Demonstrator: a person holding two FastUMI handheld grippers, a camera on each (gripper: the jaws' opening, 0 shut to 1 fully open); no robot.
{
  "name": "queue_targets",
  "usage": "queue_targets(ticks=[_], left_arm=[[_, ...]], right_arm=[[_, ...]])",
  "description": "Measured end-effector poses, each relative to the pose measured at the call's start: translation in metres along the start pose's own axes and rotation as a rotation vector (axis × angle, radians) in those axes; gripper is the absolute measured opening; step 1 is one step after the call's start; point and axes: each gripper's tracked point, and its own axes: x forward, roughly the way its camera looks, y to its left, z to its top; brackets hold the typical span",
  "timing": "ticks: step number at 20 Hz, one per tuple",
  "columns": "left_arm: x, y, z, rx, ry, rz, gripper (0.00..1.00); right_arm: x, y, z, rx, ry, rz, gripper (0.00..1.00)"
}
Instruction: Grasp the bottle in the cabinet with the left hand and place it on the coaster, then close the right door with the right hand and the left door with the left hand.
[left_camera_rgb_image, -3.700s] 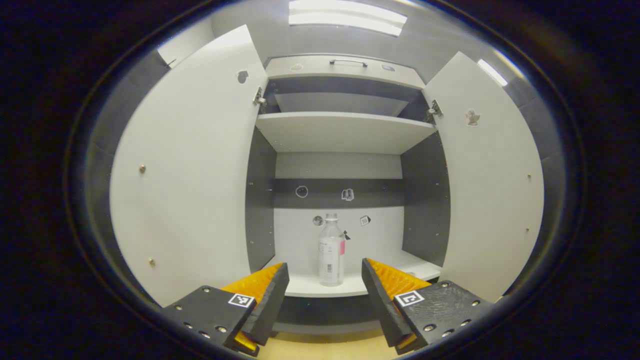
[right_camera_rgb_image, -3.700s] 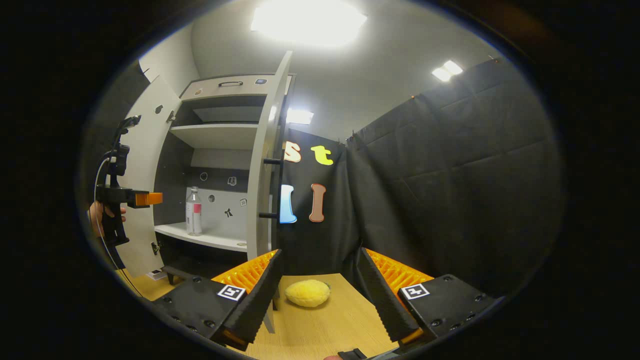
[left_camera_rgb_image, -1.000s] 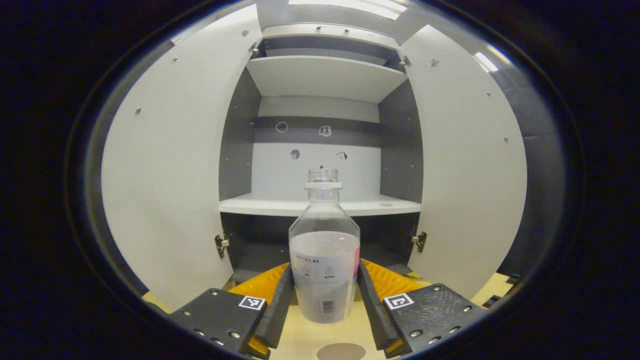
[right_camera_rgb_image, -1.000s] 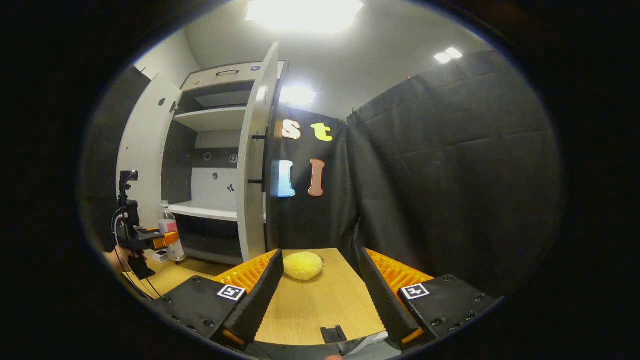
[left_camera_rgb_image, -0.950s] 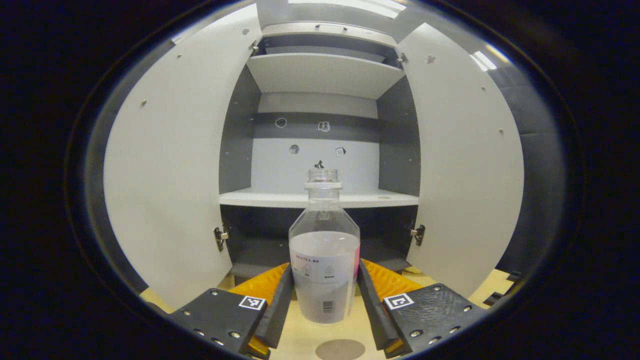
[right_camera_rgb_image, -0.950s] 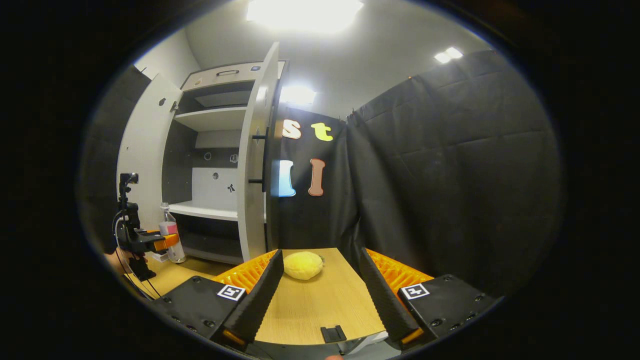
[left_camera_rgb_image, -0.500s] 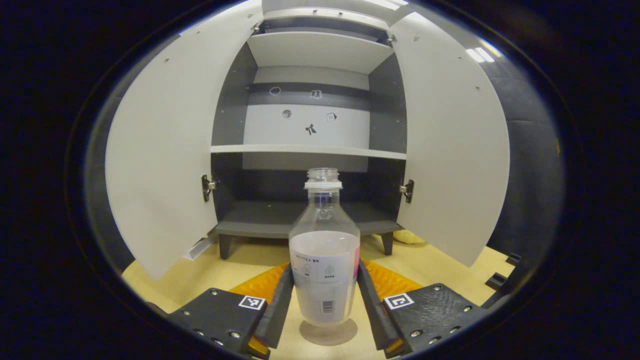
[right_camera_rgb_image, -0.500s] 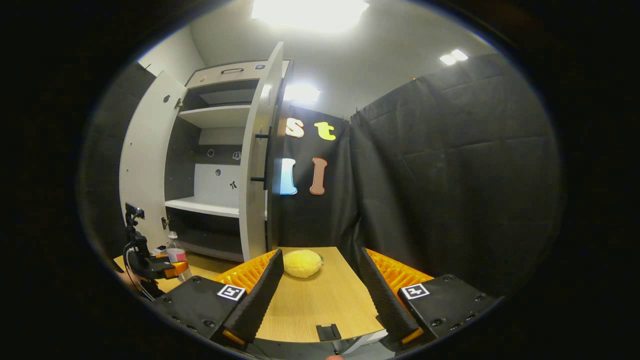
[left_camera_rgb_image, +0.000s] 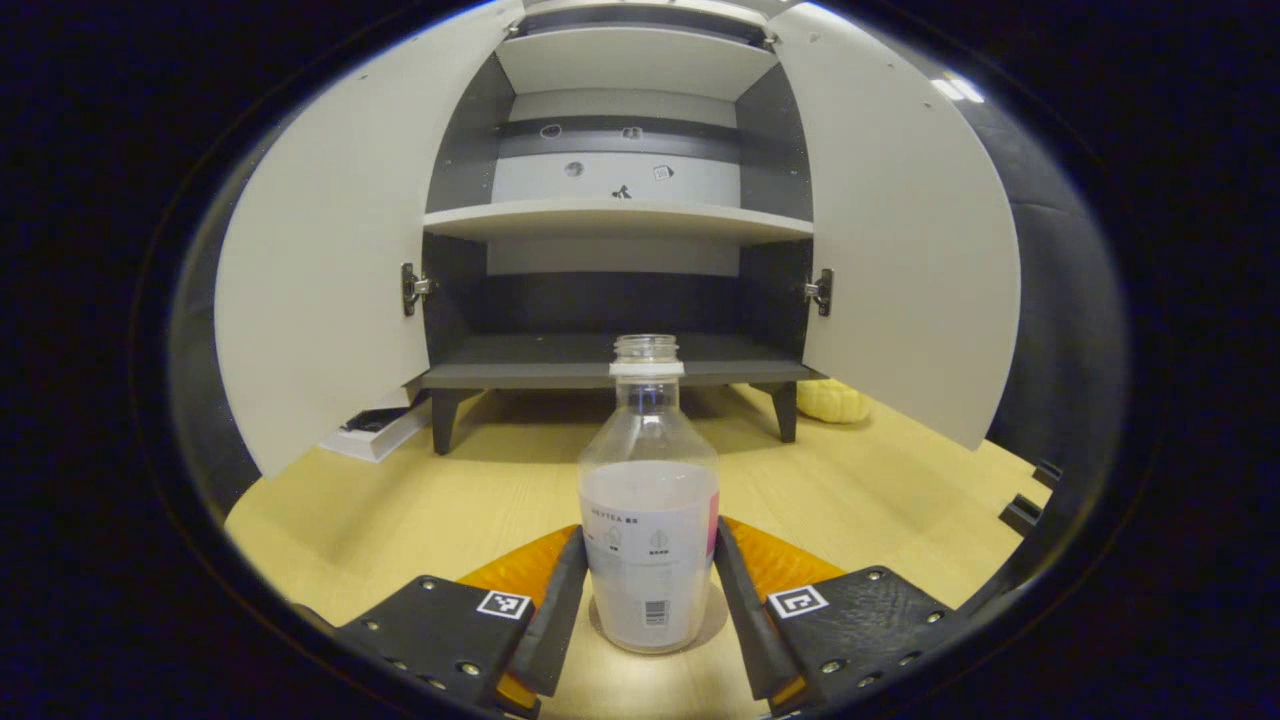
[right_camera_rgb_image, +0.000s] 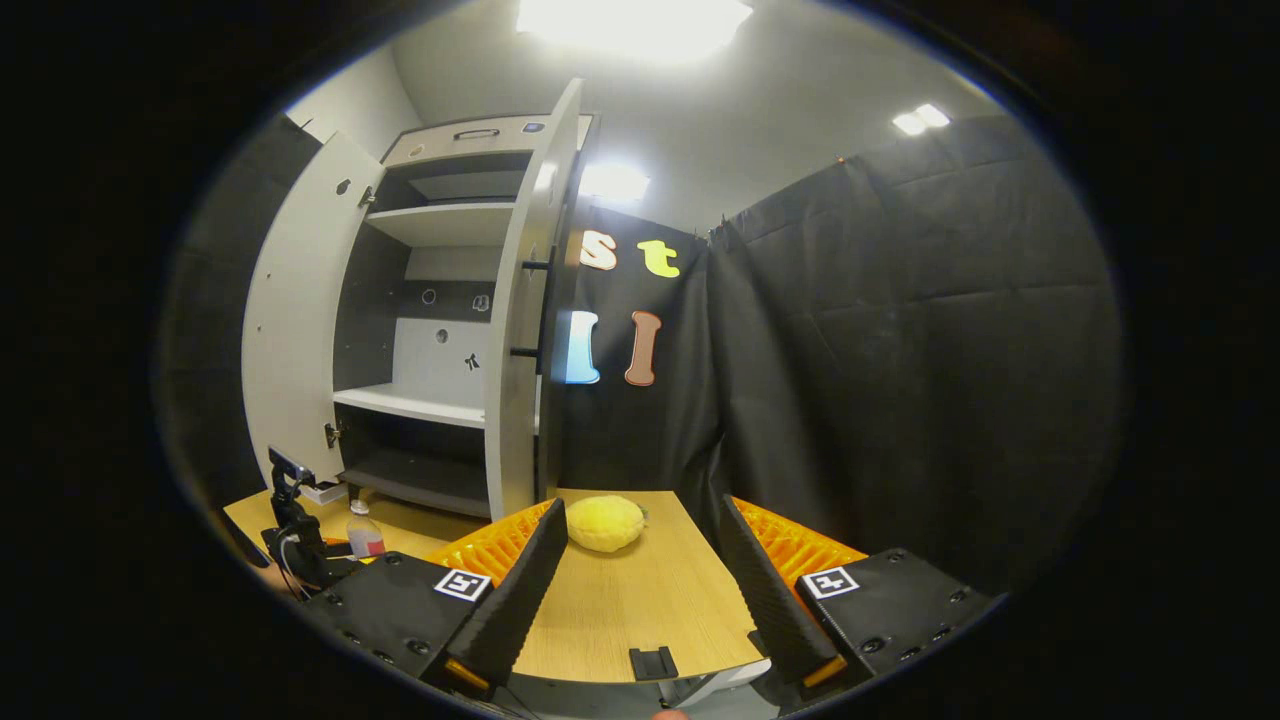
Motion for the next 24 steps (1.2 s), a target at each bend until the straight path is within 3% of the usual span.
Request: queue_targets(ticks=[2,3,4,6,7,9,10,11,16,17,18,20,23,24], left_arm=[[0.001,0.001,0.002,0.007,-0.009,0.004,0.71],[0.0,0.0,0.001,0.01,-0.008,0.007,0.71],[-0.001,0.001,0.001,0.012,-0.007,0.013,0.78],[-0.003,0.001,0.004,0.018,-0.011,0.032,0.78],[-0.004,-0.001,0.005,0.022,-0.014,0.036,0.84],[-0.013,-0.003,0.013,0.029,-0.026,0.042,0.84],[-0.018,-0.003,0.017,0.035,-0.035,0.045,0.91],[-0.023,-0.005,0.021,0.039,-0.045,0.047,0.84],[-0.022,-0.002,0.028,0.037,-0.059,0.065,0.85],[-0.019,0.001,0.025,0.027,-0.05,0.075,0.88],[-0.017,0.004,0.029,0.014,-0.048,0.076,0.85],[-0.014,0.007,0.036,0.009,-0.063,0.074,0.85],[-0.008,0.009,0.044,0.017,-0.067,0.06,0.85],[-0.004,0.009,0.044,0.018,-0.06,0.055,0.85]], right_arm=[[0.001,0.002,0.0,-0.002,-0.002,0.005,0.97],[0.001,0.003,0.0,0.001,-0.001,0.009,0.92],[0.002,0.004,-0.001,0.004,-0.001,0.012,0.92],[0.004,0.005,0.0,0.009,-0.004,0.016,0.92],[0.004,0.004,0.001,0.01,-0.006,0.018,0.92],[0.008,0.003,0.002,0.011,-0.012,0.016,0.92],[0.01,0.001,0.004,0.013,-0.015,0.013,0.97],[0.012,0.0,0.006,0.019,-0.021,0.015,0.92],[0.026,0.005,0.013,0.066,-0.043,0.046,0.92],[0.026,0.006,0.013,0.061,-0.042,0.052,0.97],[0.027,0.006,0.013,0.052,-0.042,0.055,0.92],[0.026,0.007,0.017,0.032,-0.052,0.058,0.97],[0.027,0.007,0.014,0.013,-0.056,0.056,0.97],[0.029,0.007,0.011,0.018,-0.048,0.056,0.92]])
